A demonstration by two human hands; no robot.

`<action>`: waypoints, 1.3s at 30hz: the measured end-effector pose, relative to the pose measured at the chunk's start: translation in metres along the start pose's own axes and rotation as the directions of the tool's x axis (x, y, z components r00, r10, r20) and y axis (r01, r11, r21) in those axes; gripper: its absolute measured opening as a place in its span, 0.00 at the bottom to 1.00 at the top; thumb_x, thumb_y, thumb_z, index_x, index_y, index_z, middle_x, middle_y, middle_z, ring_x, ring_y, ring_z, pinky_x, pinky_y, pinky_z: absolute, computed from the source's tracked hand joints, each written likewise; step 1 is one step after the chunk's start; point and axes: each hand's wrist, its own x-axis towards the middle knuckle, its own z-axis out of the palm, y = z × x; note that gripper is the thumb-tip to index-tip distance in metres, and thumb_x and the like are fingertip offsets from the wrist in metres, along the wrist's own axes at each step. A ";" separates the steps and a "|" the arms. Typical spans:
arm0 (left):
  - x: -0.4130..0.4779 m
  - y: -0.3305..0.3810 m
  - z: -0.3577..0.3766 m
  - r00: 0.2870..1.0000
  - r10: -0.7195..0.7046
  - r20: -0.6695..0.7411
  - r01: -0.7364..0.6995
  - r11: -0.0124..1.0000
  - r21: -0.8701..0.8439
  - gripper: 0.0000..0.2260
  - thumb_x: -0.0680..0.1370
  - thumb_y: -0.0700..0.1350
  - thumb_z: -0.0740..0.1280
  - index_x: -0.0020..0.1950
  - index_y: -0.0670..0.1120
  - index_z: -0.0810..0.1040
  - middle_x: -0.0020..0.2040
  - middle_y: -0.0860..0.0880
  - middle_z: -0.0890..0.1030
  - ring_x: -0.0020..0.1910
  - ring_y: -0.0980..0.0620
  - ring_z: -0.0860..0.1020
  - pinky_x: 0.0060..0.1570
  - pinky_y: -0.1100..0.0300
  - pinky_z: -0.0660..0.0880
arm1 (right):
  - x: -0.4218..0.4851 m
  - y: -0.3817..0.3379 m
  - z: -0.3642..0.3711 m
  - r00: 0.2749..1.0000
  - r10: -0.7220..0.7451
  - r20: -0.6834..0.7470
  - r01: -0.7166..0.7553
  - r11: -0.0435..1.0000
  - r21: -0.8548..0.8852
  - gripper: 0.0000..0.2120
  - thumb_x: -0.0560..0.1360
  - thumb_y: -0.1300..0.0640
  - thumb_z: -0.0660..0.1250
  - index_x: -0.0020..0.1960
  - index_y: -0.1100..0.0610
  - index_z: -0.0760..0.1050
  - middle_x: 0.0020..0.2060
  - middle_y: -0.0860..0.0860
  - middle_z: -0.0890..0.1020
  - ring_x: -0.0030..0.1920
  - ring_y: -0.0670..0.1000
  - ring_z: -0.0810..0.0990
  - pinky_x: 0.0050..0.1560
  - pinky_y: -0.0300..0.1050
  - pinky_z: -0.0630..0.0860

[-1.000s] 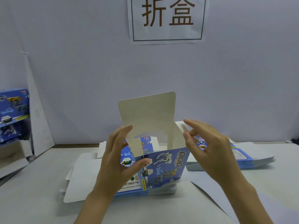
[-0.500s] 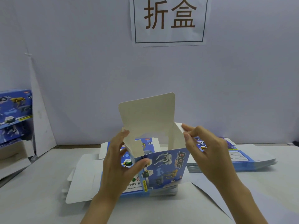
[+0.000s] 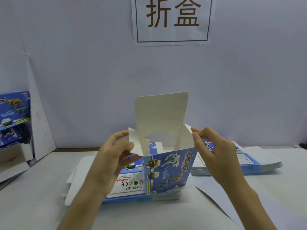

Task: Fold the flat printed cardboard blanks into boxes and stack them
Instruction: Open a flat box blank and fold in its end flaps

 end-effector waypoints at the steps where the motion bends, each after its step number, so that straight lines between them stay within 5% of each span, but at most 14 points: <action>1: 0.002 0.002 -0.004 0.994 -0.100 0.044 0.104 0.990 -0.095 0.16 0.65 0.34 0.70 0.52 0.43 0.80 0.43 0.42 0.84 0.34 0.50 0.82 0.31 0.63 0.79 | 0.000 0.000 0.000 1.000 0.008 -0.003 -0.008 1.000 0.005 0.12 0.77 0.57 0.67 0.37 0.47 0.69 0.44 0.36 0.82 0.38 0.42 0.80 0.32 0.32 0.72; 5: 0.005 -0.005 -0.010 0.918 -0.373 0.134 0.396 0.836 -0.379 0.11 0.53 0.29 0.75 0.34 0.35 0.82 0.42 0.35 0.84 0.33 0.44 0.84 0.25 0.60 0.79 | -0.001 -0.003 0.003 0.998 0.053 -0.016 -0.053 0.998 0.040 0.11 0.77 0.56 0.67 0.36 0.54 0.71 0.36 0.38 0.83 0.32 0.53 0.77 0.30 0.45 0.71; 7: 0.004 -0.011 -0.009 0.892 -0.414 0.180 0.450 0.781 -0.434 0.21 0.46 0.28 0.80 0.37 0.33 0.82 0.46 0.34 0.83 0.35 0.42 0.84 0.26 0.59 0.80 | -0.001 -0.004 0.002 0.998 0.058 -0.021 -0.057 0.998 0.024 0.12 0.77 0.56 0.66 0.36 0.54 0.70 0.34 0.37 0.81 0.30 0.56 0.74 0.29 0.46 0.69; 9: 0.001 -0.006 -0.003 0.898 -0.410 0.160 0.439 0.803 -0.403 0.23 0.53 0.31 0.78 0.48 0.34 0.80 0.48 0.34 0.83 0.35 0.44 0.84 0.29 0.59 0.81 | -0.001 -0.003 0.000 0.997 0.074 -0.019 -0.074 0.997 0.025 0.11 0.77 0.56 0.66 0.36 0.55 0.70 0.32 0.37 0.81 0.30 0.59 0.75 0.30 0.48 0.69; 11: 0.001 0.002 0.001 0.954 -0.300 -0.006 0.293 0.934 -0.204 0.25 0.62 0.35 0.74 0.58 0.41 0.76 0.50 0.40 0.83 0.38 0.47 0.83 0.33 0.58 0.81 | 0.000 -0.004 -0.002 0.996 0.090 -0.004 -0.090 0.995 0.033 0.11 0.77 0.56 0.65 0.37 0.57 0.72 0.33 0.37 0.81 0.33 0.58 0.77 0.30 0.47 0.71; 13: -0.003 0.009 -0.001 0.978 0.021 -0.206 0.037 0.961 0.275 0.22 0.69 0.36 0.73 0.59 0.52 0.75 0.52 0.50 0.81 0.44 0.55 0.82 0.39 0.62 0.79 | 0.001 -0.010 -0.002 0.995 0.099 0.008 -0.099 0.993 0.057 0.08 0.77 0.56 0.65 0.40 0.55 0.75 0.35 0.37 0.82 0.37 0.50 0.80 0.33 0.40 0.73; 16: -0.023 0.019 0.007 0.850 0.491 -0.189 -0.178 0.607 0.775 0.14 0.75 0.39 0.70 0.54 0.56 0.82 0.42 0.58 0.83 0.40 0.61 0.81 0.37 0.70 0.75 | -0.002 -0.026 0.003 0.993 0.120 -0.008 -0.119 0.990 0.072 0.05 0.76 0.55 0.66 0.51 0.51 0.78 0.42 0.34 0.81 0.45 0.34 0.80 0.41 0.29 0.74; 19: -0.032 0.014 0.026 0.784 0.596 -0.171 -0.111 0.406 0.907 0.08 0.76 0.46 0.69 0.53 0.49 0.84 0.36 0.43 0.83 0.35 0.42 0.78 0.37 0.56 0.72 | -0.005 -0.042 0.007 0.969 0.247 0.008 -0.247 0.966 0.081 0.20 0.75 0.50 0.67 0.66 0.51 0.73 0.52 0.40 0.83 0.54 0.39 0.80 0.56 0.42 0.76; 23: -0.030 0.010 0.034 0.813 0.523 -0.256 -0.102 0.562 0.821 0.11 0.74 0.49 0.72 0.53 0.46 0.83 0.46 0.47 0.85 0.43 0.52 0.82 0.45 0.64 0.74 | -0.002 -0.047 0.000 0.882 0.458 0.110 -0.470 0.872 0.137 0.34 0.75 0.50 0.68 0.76 0.58 0.59 0.58 0.45 0.82 0.64 0.46 0.76 0.66 0.47 0.69; 26: -0.028 0.004 0.032 0.857 0.437 -0.272 -0.100 0.660 0.744 0.09 0.74 0.42 0.70 0.54 0.46 0.82 0.46 0.56 0.85 0.32 0.76 0.74 0.34 0.84 0.64 | -0.001 -0.040 0.000 0.853 0.501 0.143 -0.513 0.856 0.063 0.15 0.78 0.57 0.64 0.60 0.65 0.70 0.39 0.43 0.84 0.39 0.35 0.77 0.40 0.26 0.69; 28: -0.030 0.001 0.037 0.875 0.411 -0.257 -0.101 0.674 0.732 0.11 0.76 0.39 0.66 0.57 0.47 0.80 0.45 0.58 0.83 0.33 0.73 0.75 0.32 0.84 0.63 | -0.005 -0.039 0.003 0.891 0.447 0.082 -0.445 0.895 -0.037 0.06 0.79 0.61 0.60 0.48 0.65 0.70 0.25 0.46 0.76 0.29 0.44 0.71 0.32 0.33 0.66; 32: -0.030 -0.002 0.041 0.878 0.414 -0.239 -0.109 0.660 0.743 0.15 0.79 0.40 0.62 0.66 0.48 0.74 0.53 0.52 0.83 0.37 0.60 0.77 0.32 0.82 0.66 | -0.005 -0.044 0.004 0.895 0.440 0.072 -0.443 0.896 0.031 0.15 0.78 0.58 0.63 0.64 0.60 0.75 0.50 0.51 0.85 0.47 0.48 0.80 0.48 0.37 0.75; 35: -0.026 0.002 0.035 0.909 0.371 -0.189 -0.208 0.798 0.566 0.19 0.79 0.44 0.65 0.69 0.51 0.68 0.54 0.57 0.81 0.41 0.76 0.76 0.36 0.82 0.68 | 0.001 -0.041 -0.003 0.829 0.535 0.161 -0.559 0.796 0.234 0.18 0.75 0.57 0.67 0.64 0.55 0.74 0.55 0.50 0.83 0.52 0.49 0.82 0.57 0.53 0.77; 39: -0.024 -0.003 0.037 0.922 0.387 -0.016 -0.372 0.895 0.246 0.39 0.63 0.56 0.72 0.70 0.66 0.57 0.63 0.71 0.66 0.57 0.78 0.69 0.43 0.79 0.71 | 0.010 -0.037 -0.017 0.705 0.633 0.320 -0.706 0.581 0.405 0.30 0.73 0.60 0.69 0.73 0.52 0.62 0.53 0.51 0.79 0.41 0.47 0.83 0.34 0.40 0.81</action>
